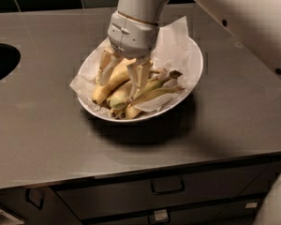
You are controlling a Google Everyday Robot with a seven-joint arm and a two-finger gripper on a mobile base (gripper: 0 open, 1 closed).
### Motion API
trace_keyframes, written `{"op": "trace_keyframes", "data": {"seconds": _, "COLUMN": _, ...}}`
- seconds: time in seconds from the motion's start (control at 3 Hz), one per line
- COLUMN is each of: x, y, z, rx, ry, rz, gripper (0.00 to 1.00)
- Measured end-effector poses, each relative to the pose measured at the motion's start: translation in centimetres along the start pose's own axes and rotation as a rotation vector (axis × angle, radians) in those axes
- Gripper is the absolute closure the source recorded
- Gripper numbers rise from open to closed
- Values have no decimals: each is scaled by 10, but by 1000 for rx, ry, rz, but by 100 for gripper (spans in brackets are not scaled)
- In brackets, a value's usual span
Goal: Pick banana from white bowl
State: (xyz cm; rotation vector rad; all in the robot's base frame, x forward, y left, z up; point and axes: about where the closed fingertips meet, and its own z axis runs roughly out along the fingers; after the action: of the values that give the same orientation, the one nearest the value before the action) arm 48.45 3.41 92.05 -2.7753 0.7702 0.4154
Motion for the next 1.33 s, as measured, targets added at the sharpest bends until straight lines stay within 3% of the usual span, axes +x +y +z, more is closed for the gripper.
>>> {"op": "trace_keyframes", "data": {"seconds": 0.67, "x": 2, "y": -18, "z": 7, "rx": -7, "ry": -26, "rz": -6, "gripper": 46}}
{"op": "trace_keyframes", "data": {"seconds": 1.33, "x": -1, "y": -20, "z": 13, "rx": -16, "ry": -49, "rz": -1, "gripper": 47}}
